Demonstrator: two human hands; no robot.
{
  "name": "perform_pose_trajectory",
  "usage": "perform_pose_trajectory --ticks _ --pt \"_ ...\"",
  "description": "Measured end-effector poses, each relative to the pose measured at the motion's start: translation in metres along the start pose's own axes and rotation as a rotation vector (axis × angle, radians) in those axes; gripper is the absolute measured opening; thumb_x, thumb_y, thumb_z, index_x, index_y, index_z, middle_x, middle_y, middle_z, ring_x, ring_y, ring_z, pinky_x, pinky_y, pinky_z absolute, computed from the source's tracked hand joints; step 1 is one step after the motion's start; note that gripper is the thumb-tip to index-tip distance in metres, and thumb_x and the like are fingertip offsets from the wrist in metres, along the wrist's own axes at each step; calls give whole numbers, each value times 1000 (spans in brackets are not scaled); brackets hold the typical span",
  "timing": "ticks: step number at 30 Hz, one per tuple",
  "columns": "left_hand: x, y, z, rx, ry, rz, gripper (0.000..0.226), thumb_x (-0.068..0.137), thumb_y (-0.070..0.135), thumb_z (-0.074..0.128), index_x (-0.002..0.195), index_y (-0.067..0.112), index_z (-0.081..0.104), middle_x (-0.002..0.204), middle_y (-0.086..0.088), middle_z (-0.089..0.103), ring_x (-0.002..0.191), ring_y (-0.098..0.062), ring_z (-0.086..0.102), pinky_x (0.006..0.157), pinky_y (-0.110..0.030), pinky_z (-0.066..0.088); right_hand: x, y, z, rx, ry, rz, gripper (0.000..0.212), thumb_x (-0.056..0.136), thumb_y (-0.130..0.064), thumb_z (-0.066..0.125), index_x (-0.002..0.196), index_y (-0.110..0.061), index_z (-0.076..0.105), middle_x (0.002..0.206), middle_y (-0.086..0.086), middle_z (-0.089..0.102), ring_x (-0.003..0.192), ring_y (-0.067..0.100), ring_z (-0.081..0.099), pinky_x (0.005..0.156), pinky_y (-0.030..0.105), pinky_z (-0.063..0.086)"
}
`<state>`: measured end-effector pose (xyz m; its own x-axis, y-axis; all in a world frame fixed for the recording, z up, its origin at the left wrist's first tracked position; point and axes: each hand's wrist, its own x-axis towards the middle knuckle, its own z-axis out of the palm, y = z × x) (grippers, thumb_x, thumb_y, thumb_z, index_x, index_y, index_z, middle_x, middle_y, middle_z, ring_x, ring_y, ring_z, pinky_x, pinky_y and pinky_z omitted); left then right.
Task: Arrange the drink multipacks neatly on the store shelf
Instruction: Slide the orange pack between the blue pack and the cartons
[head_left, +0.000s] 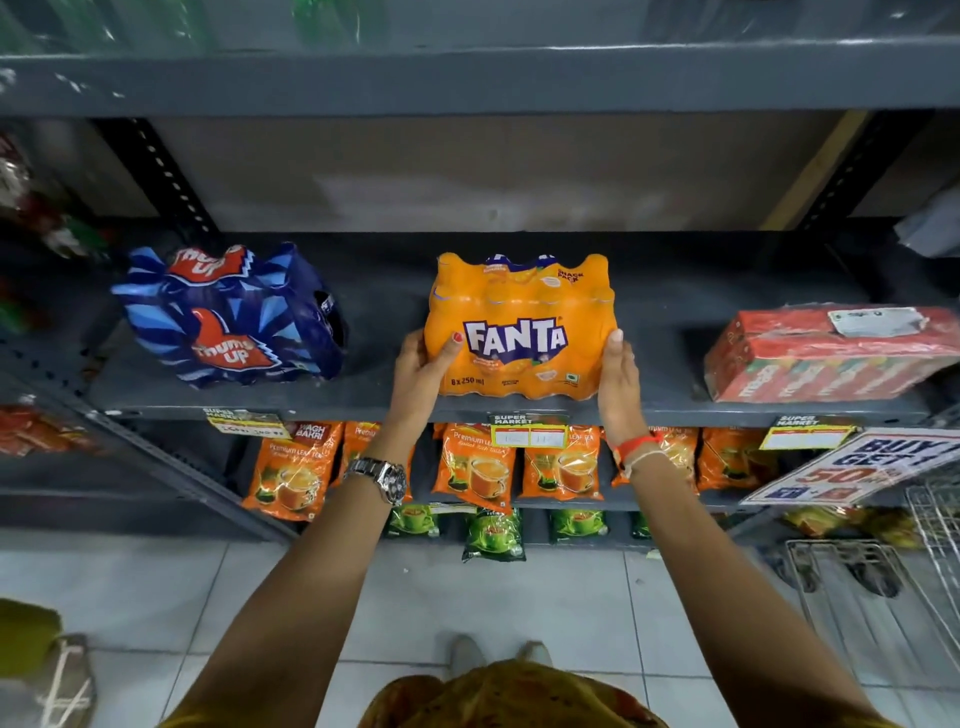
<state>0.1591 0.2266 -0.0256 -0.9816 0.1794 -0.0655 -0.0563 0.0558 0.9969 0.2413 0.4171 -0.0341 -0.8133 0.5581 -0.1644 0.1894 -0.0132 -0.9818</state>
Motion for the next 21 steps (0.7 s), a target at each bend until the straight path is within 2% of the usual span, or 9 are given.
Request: perform_pose_trajectory --ticks 5,8,11,13,17,21 --pt "-2 -2 3 13 34 -6 42 90 22 53 127 7 41 113 -2 56 89 1 57 61 -6 50 1 1 -6 -15 -4 -20 57 98 -51 23 146 -21 23 145 3 40 130 20 44 106 37 38" --pt "-3 -2 3 28 33 5 41 90 24 53 127 8 42 109 3 57 89 2 57 61 -4 49 -2 -3 -5 17 -6 -54 55 97 -48 24 143 -18 27 124 -8 40 112 7 44 90 21 41" --pt "-2 -3 2 31 33 3 41 90 24 54 126 8 43 107 2 57 89 1 57 61 -4 49 -3 -2 -2 32 11 -70 56 93 -54 24 139 -22 33 124 -5 46 109 8 48 82 13 42" --pt "0 -4 1 29 34 14 40 89 24 56 124 9 44 110 0 58 89 0 58 63 -7 51 0 3 -1 29 8 -96 61 90 -60 24 136 -22 37 131 3 52 110 14 54 78 13 45" --pt "5 -10 -6 20 -13 10 44 86 30 59 122 10 45 119 -8 60 97 -13 62 77 -22 53 4 6 6 16 52 -101 53 99 -47 23 141 -18 36 133 5 52 110 13 53 77 13 45" --pt "11 -15 -12 77 -68 39 61 76 47 63 123 11 45 124 -12 59 106 -22 62 84 -34 54 2 9 15 26 168 -73 58 97 -52 21 144 -20 32 143 8 45 123 18 49 100 32 43"
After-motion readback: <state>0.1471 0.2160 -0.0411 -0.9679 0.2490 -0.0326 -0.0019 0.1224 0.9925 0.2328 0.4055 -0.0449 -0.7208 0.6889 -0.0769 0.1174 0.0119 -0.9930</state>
